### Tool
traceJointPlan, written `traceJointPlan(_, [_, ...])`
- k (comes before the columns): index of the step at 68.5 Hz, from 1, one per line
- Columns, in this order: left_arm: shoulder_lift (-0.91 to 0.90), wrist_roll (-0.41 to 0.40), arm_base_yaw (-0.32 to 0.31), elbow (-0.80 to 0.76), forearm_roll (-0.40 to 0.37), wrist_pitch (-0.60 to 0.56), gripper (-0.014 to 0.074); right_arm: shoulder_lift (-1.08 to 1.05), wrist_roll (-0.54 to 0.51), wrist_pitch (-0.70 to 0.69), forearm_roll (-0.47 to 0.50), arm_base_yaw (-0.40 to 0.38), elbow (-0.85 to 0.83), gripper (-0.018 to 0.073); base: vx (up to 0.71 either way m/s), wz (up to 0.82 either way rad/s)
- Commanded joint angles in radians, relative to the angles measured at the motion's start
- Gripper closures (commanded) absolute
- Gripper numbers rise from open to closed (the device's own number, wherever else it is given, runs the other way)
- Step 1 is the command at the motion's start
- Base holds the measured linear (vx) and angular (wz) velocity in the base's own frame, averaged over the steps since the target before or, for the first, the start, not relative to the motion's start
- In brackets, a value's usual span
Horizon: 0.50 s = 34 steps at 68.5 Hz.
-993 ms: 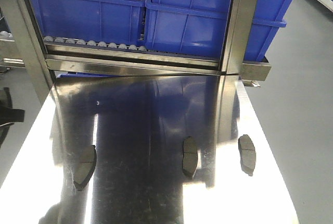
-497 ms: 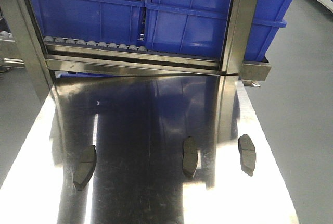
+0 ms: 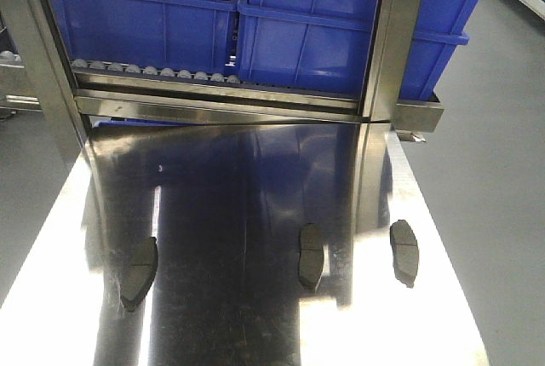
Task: Move and align brake pads A on conveyor
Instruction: 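Lift the grasped brake pad upright with the left gripper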
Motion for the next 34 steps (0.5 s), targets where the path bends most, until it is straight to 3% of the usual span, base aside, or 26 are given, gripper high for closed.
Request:
traceJointPlan(1, [-0.002, -0.002, -0.002, -0.027, -0.01, -0.114, 0.0603, -0.012, -0.011, -0.074, -0.004, -0.008, 0.013, 0.0571, 0.0, 0.0])
traceJointPlan(34, [-0.002, -0.002, -0.002, -0.027, -0.01, -0.112, 0.0603, -0.012, -0.011, -0.074, -0.004, -0.008, 0.013, 0.0571, 0.0, 0.0])
